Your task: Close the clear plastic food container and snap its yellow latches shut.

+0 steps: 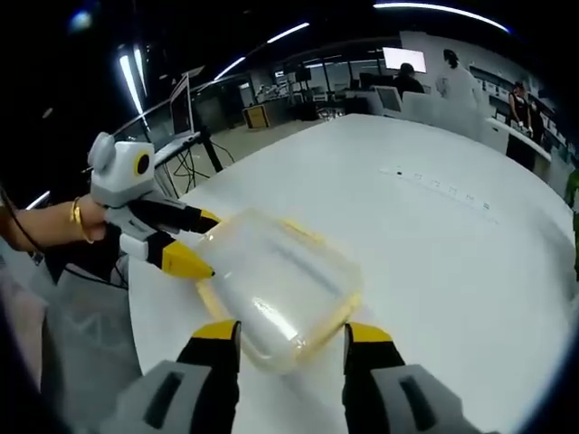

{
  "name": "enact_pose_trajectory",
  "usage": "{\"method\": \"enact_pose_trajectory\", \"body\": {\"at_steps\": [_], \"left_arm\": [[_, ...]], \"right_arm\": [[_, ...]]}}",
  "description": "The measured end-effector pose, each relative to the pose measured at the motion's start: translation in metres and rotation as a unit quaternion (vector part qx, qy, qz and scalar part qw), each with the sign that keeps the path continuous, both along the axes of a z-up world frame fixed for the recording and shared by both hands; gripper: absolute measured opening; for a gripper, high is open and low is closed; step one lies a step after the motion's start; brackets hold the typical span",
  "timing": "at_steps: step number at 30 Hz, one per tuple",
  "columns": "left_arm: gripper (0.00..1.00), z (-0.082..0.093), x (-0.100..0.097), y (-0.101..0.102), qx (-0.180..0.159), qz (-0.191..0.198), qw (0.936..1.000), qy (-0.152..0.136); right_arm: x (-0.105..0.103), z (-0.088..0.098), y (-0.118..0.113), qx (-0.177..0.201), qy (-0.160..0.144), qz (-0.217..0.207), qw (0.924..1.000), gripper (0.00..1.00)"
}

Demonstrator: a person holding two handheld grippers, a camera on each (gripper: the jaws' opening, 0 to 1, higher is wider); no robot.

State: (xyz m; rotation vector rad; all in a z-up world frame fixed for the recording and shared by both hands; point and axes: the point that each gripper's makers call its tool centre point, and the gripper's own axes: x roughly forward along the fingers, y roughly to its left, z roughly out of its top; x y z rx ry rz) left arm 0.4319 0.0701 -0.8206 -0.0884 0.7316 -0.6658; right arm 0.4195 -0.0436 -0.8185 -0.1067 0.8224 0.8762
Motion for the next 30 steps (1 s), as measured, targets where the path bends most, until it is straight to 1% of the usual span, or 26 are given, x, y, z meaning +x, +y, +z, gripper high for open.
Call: {"method": "enact_pose_trajectory", "body": {"at_steps": [7,19,22,27,30], "left_arm": [[0.54,0.001,0.012,-0.005,-0.005,0.015,0.9998,-0.009],[0.54,0.001,0.039,-0.007,-0.008,0.000,0.9998,-0.015],[0.54,0.000,0.045,-0.007,-0.009,0.002,0.9998,-0.017],[0.54,0.000,0.057,-0.007,-0.012,0.009,0.9997,-0.021],[0.54,0.001,0.064,-0.009,-0.012,0.007,0.9997,-0.018]], "right_arm": [[0.012,0.002,-0.005,-0.002,-0.007,-0.009,0.9999,0.41],[0.033,0.000,-0.008,0.016,-0.006,-0.040,0.9991,0.40],[0.040,0.001,-0.008,0.018,-0.007,-0.045,0.9988,0.40],[0.052,0.000,-0.010,0.033,-0.003,-0.065,0.9973,0.38],[0.056,0.001,-0.010,0.033,-0.004,-0.068,0.9971,0.38]]}}
